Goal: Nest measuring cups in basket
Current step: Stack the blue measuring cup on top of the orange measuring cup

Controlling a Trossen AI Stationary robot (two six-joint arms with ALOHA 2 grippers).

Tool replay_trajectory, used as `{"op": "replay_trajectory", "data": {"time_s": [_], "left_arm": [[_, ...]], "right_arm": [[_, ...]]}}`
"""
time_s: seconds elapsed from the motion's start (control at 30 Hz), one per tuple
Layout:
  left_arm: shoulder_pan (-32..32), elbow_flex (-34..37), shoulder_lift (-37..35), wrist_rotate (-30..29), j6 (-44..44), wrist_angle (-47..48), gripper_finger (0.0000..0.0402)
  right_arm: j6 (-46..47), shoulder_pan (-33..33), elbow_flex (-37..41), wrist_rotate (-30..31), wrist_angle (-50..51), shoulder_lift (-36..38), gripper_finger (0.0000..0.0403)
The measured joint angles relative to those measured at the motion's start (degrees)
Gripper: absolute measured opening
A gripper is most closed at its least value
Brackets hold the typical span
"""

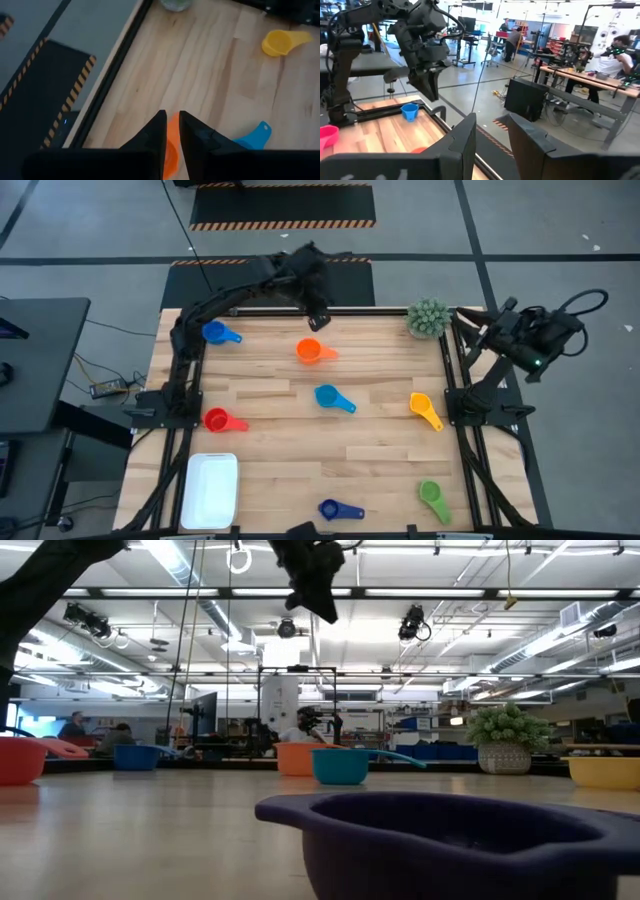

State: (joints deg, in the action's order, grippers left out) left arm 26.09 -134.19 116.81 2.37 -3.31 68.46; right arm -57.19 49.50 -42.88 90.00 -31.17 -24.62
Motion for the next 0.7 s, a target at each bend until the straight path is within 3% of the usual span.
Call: {"op": "replay_trajectory", "data": {"time_s": [0.3, 0.43, 0.57, 0.7], "left_arm": [[3.5, 0.0, -8.7, 4.5, -1.9, 0.9, 0.0057], [4.5, 0.0, -12.9, 9.3, -4.8, 1.7, 0.0057], [6.5, 0.1, -16.5, 9.6, -6.5, 6.6, 0.0057], [8.5, 4.7, -19.9, 9.5, -6.6, 10.1, 0.0057]], "right_arm": [[1.8, -6.1, -1.1, 0.0, 0.0, -5.3, 0.0118], [5.5, -10.1, -1.2, 0.0, -0.1, -7.1, 0.0118], [6.0, -13.4, -1.2, 0.0, -0.1, -10.7, 0.0118], [6.0, -17.4, -1.5, 0.0, -1.9, -15.2, 0.0118]]}}
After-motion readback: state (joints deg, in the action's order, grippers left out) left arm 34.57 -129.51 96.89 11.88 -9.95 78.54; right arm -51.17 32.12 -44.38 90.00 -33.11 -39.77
